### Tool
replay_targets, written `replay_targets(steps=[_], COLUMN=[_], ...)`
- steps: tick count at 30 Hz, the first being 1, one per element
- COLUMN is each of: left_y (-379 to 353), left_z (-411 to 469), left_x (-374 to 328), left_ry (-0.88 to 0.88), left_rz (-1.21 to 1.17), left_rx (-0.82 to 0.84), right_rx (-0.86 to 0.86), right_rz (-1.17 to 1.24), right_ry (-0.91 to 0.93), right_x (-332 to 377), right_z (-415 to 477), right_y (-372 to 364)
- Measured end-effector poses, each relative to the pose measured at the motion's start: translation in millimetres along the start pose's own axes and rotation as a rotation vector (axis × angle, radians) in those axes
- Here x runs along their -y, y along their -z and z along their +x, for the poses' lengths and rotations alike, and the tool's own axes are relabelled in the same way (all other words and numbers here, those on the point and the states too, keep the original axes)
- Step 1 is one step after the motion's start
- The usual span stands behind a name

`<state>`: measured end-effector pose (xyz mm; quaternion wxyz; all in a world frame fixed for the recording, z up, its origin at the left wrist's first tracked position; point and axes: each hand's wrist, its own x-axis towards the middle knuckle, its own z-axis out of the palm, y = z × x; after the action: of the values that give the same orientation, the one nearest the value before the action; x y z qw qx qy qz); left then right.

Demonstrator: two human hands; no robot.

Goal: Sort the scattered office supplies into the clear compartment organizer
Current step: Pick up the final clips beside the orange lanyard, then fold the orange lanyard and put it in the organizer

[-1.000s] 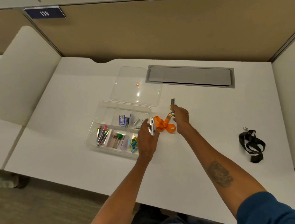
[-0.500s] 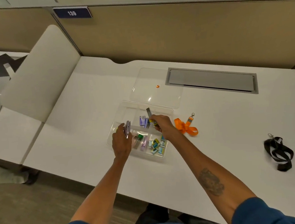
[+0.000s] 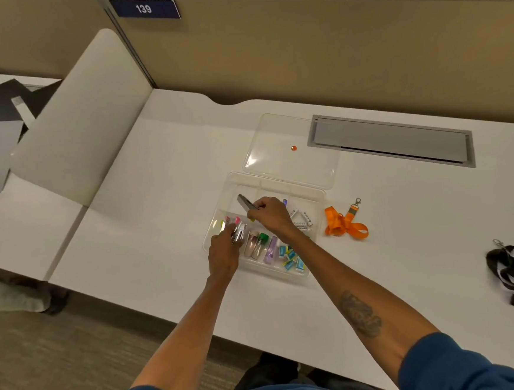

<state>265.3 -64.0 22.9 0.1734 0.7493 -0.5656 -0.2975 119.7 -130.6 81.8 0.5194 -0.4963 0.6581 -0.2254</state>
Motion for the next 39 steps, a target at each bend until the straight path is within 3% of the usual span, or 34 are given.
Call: replay_targets(steps=[7, 11, 17, 25, 31, 39], left_y=[19, 32, 35, 34, 27, -14], left_z=[5, 9, 13, 12, 10, 7], left_x=[16, 27, 39, 42, 28, -36], left_ry=[0.029, 0.046, 0.014, -0.040, -0.061, -0.226], left_rz=[-0.064, -0.072, -0.114, -0.129, -0.139, -0.199], left_rx=[-0.241, -0.327, -0.277, -0.209, -0.192, -0.114], right_rx=[0.079, 0.036, -0.167, -0.158, -0.202, -0.408], right_rz=[-0.402, -0.526, -0.555, -0.771, -0.614, -0.483], right_ry=[0.066, 0.057, 0.101, 0.191, 0.275, 0.297], right_x=[4, 2, -12, -27, -25, -51], right_z=[0, -6, -22, -21, -25, -21], right_y=[-34, -59, -100, -112, -93, -11])
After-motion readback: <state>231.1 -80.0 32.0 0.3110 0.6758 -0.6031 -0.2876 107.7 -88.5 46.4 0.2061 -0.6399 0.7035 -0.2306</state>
